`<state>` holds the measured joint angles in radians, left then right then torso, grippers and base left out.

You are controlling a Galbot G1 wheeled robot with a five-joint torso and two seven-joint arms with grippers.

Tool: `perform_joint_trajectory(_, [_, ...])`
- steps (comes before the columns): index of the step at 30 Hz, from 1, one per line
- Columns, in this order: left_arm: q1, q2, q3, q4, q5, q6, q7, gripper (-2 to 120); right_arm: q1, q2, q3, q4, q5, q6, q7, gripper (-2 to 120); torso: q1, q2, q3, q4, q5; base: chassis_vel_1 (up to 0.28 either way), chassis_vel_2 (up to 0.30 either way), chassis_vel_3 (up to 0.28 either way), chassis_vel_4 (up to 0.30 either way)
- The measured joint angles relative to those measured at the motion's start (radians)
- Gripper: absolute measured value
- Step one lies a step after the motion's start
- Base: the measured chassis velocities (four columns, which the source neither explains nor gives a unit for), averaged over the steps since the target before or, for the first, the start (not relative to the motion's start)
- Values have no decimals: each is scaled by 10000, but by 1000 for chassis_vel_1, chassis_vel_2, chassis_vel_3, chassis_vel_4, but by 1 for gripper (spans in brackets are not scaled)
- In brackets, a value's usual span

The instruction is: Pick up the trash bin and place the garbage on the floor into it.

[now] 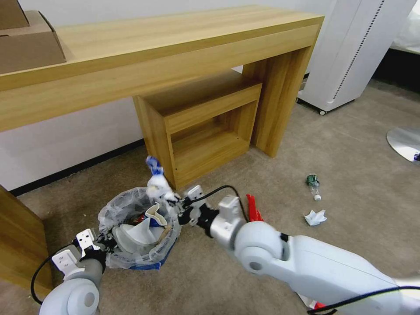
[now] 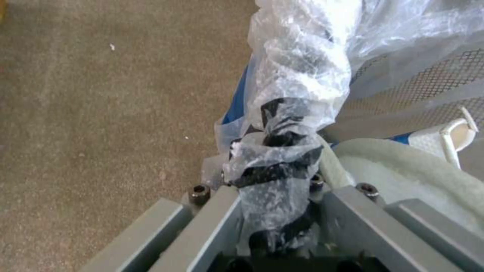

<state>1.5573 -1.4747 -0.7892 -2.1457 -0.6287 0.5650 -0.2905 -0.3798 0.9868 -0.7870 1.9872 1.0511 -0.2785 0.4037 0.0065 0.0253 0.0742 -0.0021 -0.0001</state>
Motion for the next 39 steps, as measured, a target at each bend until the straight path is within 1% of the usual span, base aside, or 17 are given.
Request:
perform_joint_trajectory(4, [27,-38,-23,-11,36,-7,23,0,368,381,-526,-440,52,-41,106,0,0,0,0,0,0,0,0,0,0])
perform_joint_trajectory(5, [27,-38,-23,-11,36,-7,23,0,368,381,-526,-440,52,-41,106,0,0,0,0,0,0,0,0,0,0])
perform_joint_trajectory(8, [48,-58,-30,-11,64,-36,63,0,518,884,-810,-889,94,-161,253,0,0,0,0,0,1,0,0,0,0])
perform_joint_trajectory(10, [49,-58,-31,-11,64,-39,64,0,553,985,-868,-983,101,-182,290,0,0,-1,0,-1,1,0,0,0,0])
perform_joint_trajectory(12, [48,-58,-33,-11,68,-43,67,0,668,1409,-1057,-1320,120,-258,399,0,0,-2,0,0,0,0,0,0,0])
perform_joint_trajectory(13, [48,-58,-33,-11,68,-43,67,0,668,1409,-1057,-1320,120,-258,399,0,0,-2,0,0,0,0,0,0,0])
perform_joint_trajectory(16, [67,-77,-10,-11,101,-75,102,0,785,1943,-1210,-1732,141,-336,492,0,0,-1,0,-1,1,0,0,0,0])
perform_joint_trajectory(17, [67,-77,-10,-11,101,-75,102,0,785,1943,-1210,-1732,141,-336,492,0,0,-1,0,-1,1,0,0,0,0])
perform_joint_trajectory(19, [84,-84,0,-11,117,-97,121,0,842,2304,-1291,-2007,186,-576,714,0,0,-2,0,0,0,0,0,0,0])
perform_joint_trajectory(23, [116,-83,-17,-25,125,-154,134,0,883,2637,-1377,-2426,192,-1016,1063,0,0,-2,0,0,0,0,0,0,0])
perform_joint_trajectory(29, [158,-89,-25,-44,140,-216,156,0,891,2810,-1502,-2806,-31,-1342,1328,0,0,-2,0,-1,0,0,0,0,0])
perform_joint_trajectory(32, [188,-99,-26,-46,166,-268,195,0,889,2858,-1519,-2949,-85,-1389,1381,3,0,-2,0,-1,1,0,0,0,0])
perform_joint_trajectory(34, [213,-120,-19,-45,224,-319,247,0,876,2929,-1518,-3088,-79,-1457,1447,13,0,-2,0,-1,1,0,0,0,0])
perform_joint_trajectory(36, [215,-122,-18,-45,228,-321,249,0,874,2938,-1519,-3103,-75,-1461,1456,13,0,-2,0,-1,1,0,0,0,0])
perform_joint_trajectory(37, [242,-149,7,-36,305,-378,291,0,849,3082,-1522,-3334,-27,-1529,1582,10,0,-1,0,-1,1,0,0,0,0])
perform_joint_trajectory(38, [248,-159,12,-32,321,-391,297,0,842,3132,-1524,-3429,-26,-1537,1621,7,0,-1,0,0,1,0,0,0,0])
perform_joint_trajectory(39, [254,-169,17,-31,336,-404,302,0,820,3214,-1525,-3604,-27,-1549,1665,0,0,-1,0,-1,2,0,0,0,0])
